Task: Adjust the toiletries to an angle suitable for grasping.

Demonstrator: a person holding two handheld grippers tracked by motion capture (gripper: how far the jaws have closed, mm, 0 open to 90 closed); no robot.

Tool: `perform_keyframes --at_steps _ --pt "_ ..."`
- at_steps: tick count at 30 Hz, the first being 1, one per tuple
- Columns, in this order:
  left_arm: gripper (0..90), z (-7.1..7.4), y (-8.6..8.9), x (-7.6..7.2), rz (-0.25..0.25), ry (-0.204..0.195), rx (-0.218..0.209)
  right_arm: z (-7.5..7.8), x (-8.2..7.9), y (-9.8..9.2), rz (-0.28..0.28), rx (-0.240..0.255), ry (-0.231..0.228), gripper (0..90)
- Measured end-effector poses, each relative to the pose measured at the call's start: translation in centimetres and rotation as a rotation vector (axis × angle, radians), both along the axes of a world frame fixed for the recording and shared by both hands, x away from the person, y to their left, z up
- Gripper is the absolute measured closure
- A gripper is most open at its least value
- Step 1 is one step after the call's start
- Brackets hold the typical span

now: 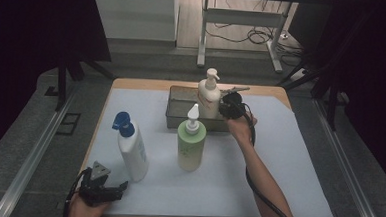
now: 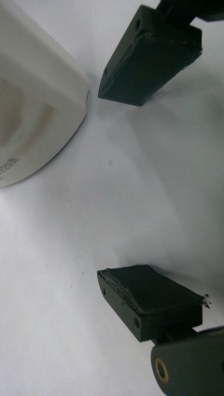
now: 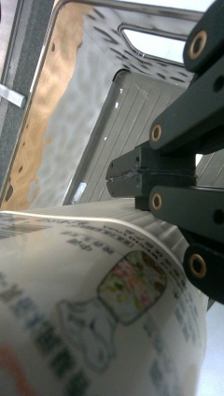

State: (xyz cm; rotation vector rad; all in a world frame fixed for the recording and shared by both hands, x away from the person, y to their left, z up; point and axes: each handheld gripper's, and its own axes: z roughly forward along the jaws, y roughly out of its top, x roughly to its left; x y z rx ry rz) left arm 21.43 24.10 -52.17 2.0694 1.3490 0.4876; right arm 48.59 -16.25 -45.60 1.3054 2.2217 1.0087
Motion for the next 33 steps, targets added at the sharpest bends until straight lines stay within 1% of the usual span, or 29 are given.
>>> perform_keyframes --at_steps 10,21,24,33 --pt "12.0 0.0 0.0 0.0 0.0 0.0 -0.001 -0.2 0.1 1.3 0.022 -0.013 0.005 89.4" --pt "12.0 0.0 0.0 0.0 0.0 0.0 -0.001 -0.4 0.4 2.3 0.029 -0.001 0.016 89.4" --pt "12.0 0.0 0.0 0.0 0.0 0.0 -0.001 -0.4 0.4 2.7 0.036 -0.003 0.007 89.4" --pt "12.0 0.0 0.0 0.0 -0.001 0.0 -0.001 -0.5 0.6 3.6 0.049 -0.009 0.007 89.3"
